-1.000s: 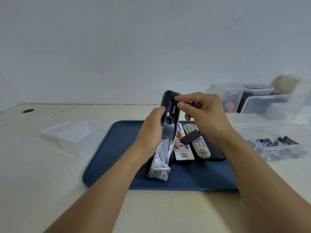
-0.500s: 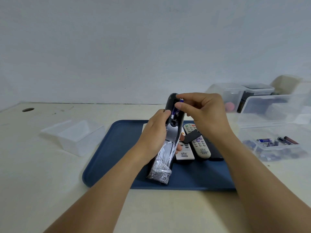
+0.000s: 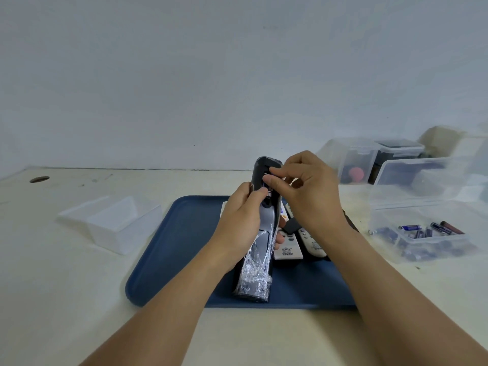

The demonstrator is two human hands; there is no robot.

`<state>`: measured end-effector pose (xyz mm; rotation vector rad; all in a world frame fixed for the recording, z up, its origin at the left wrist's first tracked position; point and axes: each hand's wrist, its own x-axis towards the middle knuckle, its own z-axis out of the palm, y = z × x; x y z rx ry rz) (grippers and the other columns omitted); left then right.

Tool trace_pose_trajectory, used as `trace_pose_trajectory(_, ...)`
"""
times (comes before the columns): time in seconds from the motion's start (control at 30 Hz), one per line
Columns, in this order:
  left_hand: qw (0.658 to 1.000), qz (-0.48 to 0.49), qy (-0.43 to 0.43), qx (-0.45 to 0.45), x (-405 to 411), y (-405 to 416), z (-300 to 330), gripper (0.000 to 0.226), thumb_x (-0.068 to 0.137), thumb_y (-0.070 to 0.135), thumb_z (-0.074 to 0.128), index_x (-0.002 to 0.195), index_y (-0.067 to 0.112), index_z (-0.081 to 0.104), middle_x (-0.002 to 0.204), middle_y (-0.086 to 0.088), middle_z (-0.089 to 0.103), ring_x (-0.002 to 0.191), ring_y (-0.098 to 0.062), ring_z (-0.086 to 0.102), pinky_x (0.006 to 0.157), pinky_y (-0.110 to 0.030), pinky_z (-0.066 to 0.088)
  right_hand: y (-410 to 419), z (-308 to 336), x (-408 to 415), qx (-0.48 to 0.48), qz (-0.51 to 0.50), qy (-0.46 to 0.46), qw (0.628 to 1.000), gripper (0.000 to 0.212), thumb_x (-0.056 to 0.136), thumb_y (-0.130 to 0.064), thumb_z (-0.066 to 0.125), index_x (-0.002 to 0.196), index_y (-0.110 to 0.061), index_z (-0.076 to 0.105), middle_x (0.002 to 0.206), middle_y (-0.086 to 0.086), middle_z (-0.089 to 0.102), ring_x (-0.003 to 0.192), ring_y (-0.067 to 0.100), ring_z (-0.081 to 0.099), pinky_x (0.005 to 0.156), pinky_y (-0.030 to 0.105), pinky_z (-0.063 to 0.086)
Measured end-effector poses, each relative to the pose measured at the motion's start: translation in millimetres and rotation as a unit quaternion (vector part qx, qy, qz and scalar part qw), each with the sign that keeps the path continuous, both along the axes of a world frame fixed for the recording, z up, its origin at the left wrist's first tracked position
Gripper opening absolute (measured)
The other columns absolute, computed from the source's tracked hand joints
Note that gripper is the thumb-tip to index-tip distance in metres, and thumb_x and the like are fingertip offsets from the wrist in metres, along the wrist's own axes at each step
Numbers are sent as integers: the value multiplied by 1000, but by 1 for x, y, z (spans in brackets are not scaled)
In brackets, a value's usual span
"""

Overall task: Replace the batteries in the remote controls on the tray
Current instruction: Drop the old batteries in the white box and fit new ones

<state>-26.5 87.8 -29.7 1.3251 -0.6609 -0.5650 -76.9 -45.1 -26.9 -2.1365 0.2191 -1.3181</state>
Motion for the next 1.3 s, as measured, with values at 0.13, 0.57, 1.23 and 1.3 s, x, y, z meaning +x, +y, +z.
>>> trace_pose_trajectory(0.13, 1000, 22, 11, -7, 1, -2, -2, 23, 106, 23, 48, 109, 1, 53, 80, -23, 61, 50, -31, 62, 44, -35, 54, 4, 0, 1, -58, -9, 23, 998, 10, 90, -20, 73, 92, -14, 81, 87, -9, 58, 68, -1, 56, 62, 9, 38)
trace_pose_trajectory(0.57, 996, 50, 66, -32, 19, -4, 2, 20, 106, 29, 48, 108, 10, 53, 67, -19, 66, 47, -28, 58, 50, -33, 51, -19, 20, -22, 49, 0, 134, 990, 24, 97, -18, 59, 118, -25, 69, 118, -12, 66, 94, 3, 61, 79, 20, 50)
trace_pose_trajectory(1.23, 993, -18, 111, 23, 20, 0, -2, 61, 104, 51, 37, 120, -3, 60, 73, -19, 68, 50, -26, 61, 50, -32, 55, -60, 13, -42, -12, 55, 439, 897, 18, 81, -13, 80, 82, -30, 73, 88, -5, 72, 84, 11, 66, 82, 32, 52)
trace_pose_trajectory(1.3, 993, -21, 114, 8, 21, 0, -2, 62, 105, 55, 30, 109, 2, 63, 72, -19, 68, 50, -27, 61, 50, -32, 55, -55, 20, -47, 50, 92, 364, 925, 12, 87, -8, 74, 85, -20, 72, 80, 1, 73, 66, 6, 62, 69, 24, 51)
